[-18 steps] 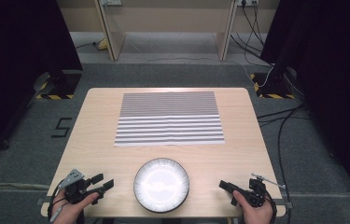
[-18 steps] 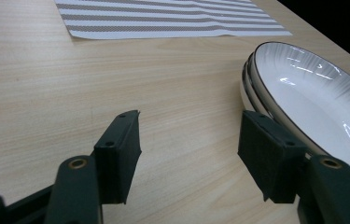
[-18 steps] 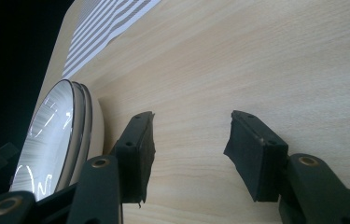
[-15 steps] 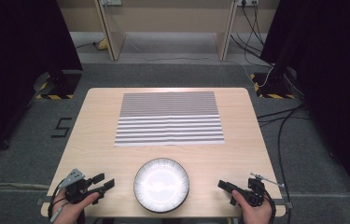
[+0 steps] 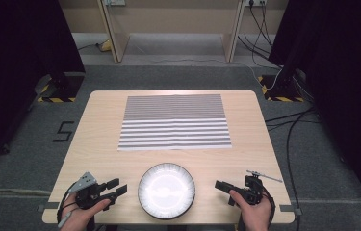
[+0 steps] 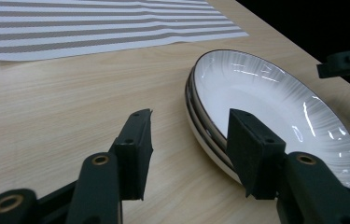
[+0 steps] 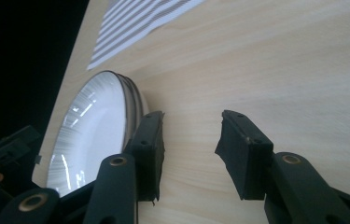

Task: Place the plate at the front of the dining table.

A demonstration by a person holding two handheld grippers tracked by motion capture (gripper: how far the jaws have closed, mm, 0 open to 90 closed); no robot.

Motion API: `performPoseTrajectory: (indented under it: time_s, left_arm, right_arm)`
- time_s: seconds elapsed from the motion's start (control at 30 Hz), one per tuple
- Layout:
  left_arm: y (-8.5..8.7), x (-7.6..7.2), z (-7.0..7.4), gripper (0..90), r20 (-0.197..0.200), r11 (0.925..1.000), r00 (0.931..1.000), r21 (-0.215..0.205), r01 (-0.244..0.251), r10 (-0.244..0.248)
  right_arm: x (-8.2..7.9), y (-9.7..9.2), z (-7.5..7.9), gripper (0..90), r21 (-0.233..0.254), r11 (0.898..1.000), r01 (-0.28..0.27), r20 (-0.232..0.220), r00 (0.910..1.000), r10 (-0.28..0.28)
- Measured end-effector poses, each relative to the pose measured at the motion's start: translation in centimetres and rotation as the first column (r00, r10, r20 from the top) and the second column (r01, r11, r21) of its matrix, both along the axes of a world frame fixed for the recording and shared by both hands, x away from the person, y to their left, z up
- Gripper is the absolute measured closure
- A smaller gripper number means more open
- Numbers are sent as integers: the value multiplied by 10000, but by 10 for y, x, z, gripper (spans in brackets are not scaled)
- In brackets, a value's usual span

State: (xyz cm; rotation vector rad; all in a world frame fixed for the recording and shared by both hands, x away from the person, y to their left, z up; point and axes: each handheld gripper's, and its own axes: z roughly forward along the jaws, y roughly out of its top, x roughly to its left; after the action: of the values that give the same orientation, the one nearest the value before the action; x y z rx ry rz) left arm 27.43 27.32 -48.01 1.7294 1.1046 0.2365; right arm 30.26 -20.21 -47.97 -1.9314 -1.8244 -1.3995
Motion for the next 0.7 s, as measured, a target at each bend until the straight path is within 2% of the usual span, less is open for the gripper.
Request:
performPoseTrajectory:
  time_s: [0.13, 0.23, 0.4, 0.6, 0.7]
  left_arm:
    - [-10, 2, 1, 515, -28, 9994, 9995, 154, 319, -319]
    - [-18, 3, -1, 521, 17, 9977, 9988, 473, 480, -481]
    - [-28, 6, -4, 538, -154, 9949, 9971, 667, 755, -746]
    - [-34, 8, -4, 544, -165, 9942, 9965, 685, 826, -816]
    - [-36, 9, -5, 545, -171, 9938, 9964, 717, 844, -834]
  right_arm:
    - [7, 15, 3, 622, -19, 9990, -454, -110, 9989, 454]
    - [11, 27, 4, 650, -95, 9961, -880, -138, 9960, 878]
    - [18, 46, 5, 673, -186, 9907, -1345, -231, 9907, 1341]
    - [23, 62, 4, 712, -259, 9845, -1734, -429, 9841, 1722]
    - [25, 67, 3, 762, -318, 9822, -1854, -523, 9816, 1836]
